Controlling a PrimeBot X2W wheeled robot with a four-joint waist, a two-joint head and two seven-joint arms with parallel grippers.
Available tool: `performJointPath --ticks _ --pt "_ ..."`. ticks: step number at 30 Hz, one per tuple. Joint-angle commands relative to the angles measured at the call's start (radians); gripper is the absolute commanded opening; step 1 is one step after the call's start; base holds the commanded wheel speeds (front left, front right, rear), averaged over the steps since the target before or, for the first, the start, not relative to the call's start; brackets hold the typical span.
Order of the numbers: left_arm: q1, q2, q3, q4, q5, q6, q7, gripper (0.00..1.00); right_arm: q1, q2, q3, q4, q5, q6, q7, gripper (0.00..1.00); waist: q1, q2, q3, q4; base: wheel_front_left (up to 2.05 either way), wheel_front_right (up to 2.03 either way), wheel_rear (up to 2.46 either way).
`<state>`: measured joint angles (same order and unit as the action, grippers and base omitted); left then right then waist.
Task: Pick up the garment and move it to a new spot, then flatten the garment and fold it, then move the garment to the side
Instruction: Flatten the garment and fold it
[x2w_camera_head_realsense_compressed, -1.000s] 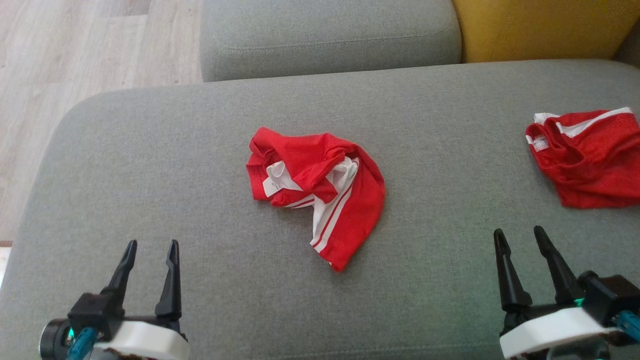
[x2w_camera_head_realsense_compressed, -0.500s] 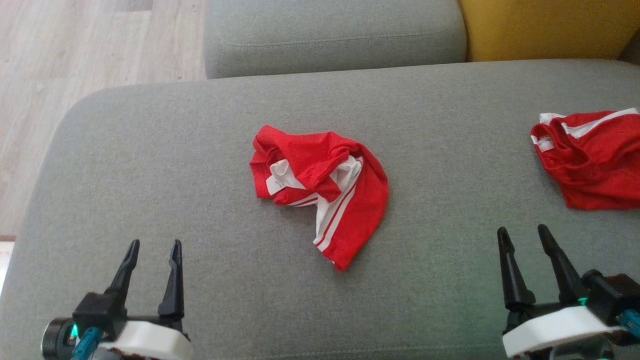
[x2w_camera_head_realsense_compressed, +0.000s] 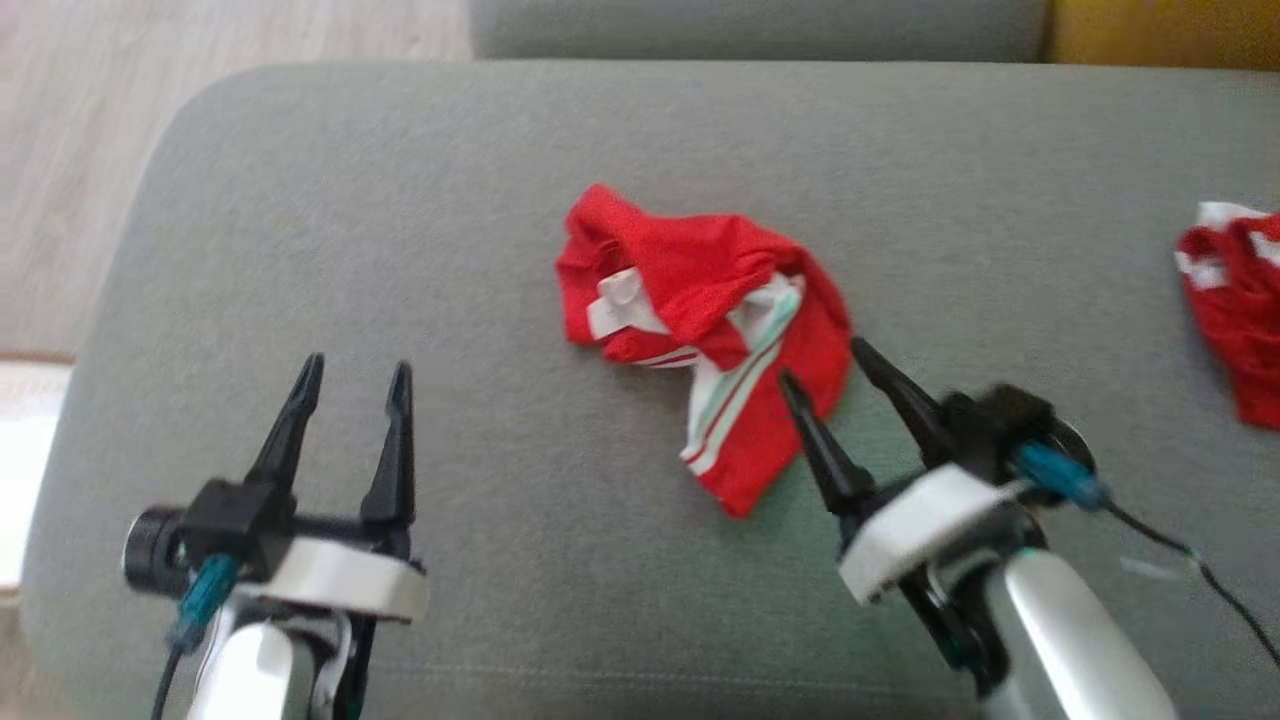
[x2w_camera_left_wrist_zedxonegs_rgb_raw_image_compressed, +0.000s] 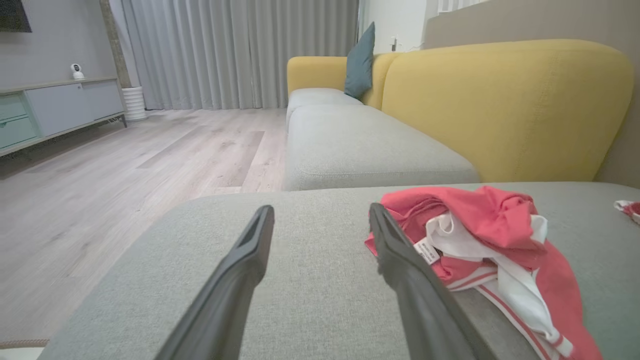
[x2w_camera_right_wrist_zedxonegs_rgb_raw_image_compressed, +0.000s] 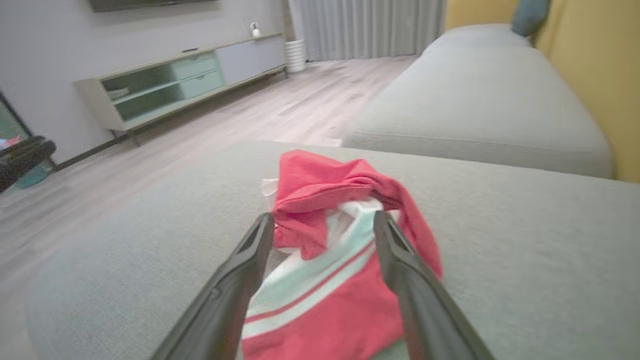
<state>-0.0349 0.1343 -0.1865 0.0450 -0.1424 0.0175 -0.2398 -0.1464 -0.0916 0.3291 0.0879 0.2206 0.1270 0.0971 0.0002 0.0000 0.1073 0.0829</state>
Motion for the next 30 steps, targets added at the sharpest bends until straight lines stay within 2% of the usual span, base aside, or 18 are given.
performJointPath --ticks 1,5,10,12,13,17,21,24,27,28,30 --pt "-0.055 0.003 0.028 -0.021 0.007 0.001 -0.012 1.00 -0.058 -0.007 0.043 -0.001 0.005 0.004 0.001 1.00 -0.0002 0.0000 0.036 0.044 0.00 0.00 0.00" --pt "-0.098 -0.012 0.012 0.002 0.010 -0.005 -0.018 1.00 -0.168 -0.012 0.100 0.132 0.005 0.004 -0.002 1.00 -0.0002 0.0000 0.055 0.086 0.00 0.00 0.00" --pt "-0.130 -0.025 0.003 0.017 0.012 -0.010 -0.021 1.00 -0.266 -0.004 0.103 0.284 -0.029 0.004 -0.015 1.00 -0.0002 0.0000 0.071 0.116 0.00 0.00 0.00" --pt "-0.136 -0.030 0.003 0.013 0.014 -0.011 -0.022 1.00 -0.295 0.002 0.108 0.329 -0.032 0.004 -0.027 0.06 -0.0002 0.0000 0.072 0.120 0.00 0.00 0.00" --pt "-0.137 -0.032 0.004 0.011 0.015 -0.012 -0.022 1.00 -0.309 0.005 0.109 0.343 -0.033 0.004 -0.037 0.00 -0.0002 0.0000 0.073 0.120 0.00 0.00 0.00" --pt "-0.133 -0.036 0.012 0.004 0.019 -0.013 -0.022 1.00 -0.341 0.018 0.118 0.347 -0.009 0.004 -0.089 0.00 -0.0002 0.0000 0.069 0.110 0.00 0.00 0.00" --pt "-0.125 -0.037 0.023 -0.001 0.024 -0.016 -0.022 1.00 -0.347 0.024 0.104 0.276 0.034 0.004 -0.142 0.00 -0.0002 0.0000 0.061 0.086 0.00 0.00 0.00" --pt "-0.119 -0.036 0.030 -0.005 0.028 -0.019 -0.022 1.00 -0.328 0.021 0.025 0.207 0.064 0.004 -0.154 0.00 -0.0002 0.0000 0.057 0.064 0.00 0.00 0.00" --pt "-0.115 -0.035 0.037 -0.009 0.032 -0.023 -0.022 1.00 -0.280 0.013 -0.098 0.154 0.090 0.004 -0.137 0.00 -0.0002 0.0000 0.057 0.045 0.00 0.00 0.00" --pt "-0.115 -0.035 0.037 -0.009 0.032 -0.023 -0.022 1.00 -0.280 0.013 -0.098 0.154 0.090 0.004 -0.137 0.00 -0.0002 0.0000 0.057 0.045 0.00 0.00 0.00" --pt "-0.114 -0.034 0.041 -0.012 0.034 -0.026 -0.022 1.00 -0.233 0.015 -0.190 0.135 0.115 0.004 -0.116 0.00 -0.0002 0.0000 0.061 0.034 0.00 0.00 0.00"
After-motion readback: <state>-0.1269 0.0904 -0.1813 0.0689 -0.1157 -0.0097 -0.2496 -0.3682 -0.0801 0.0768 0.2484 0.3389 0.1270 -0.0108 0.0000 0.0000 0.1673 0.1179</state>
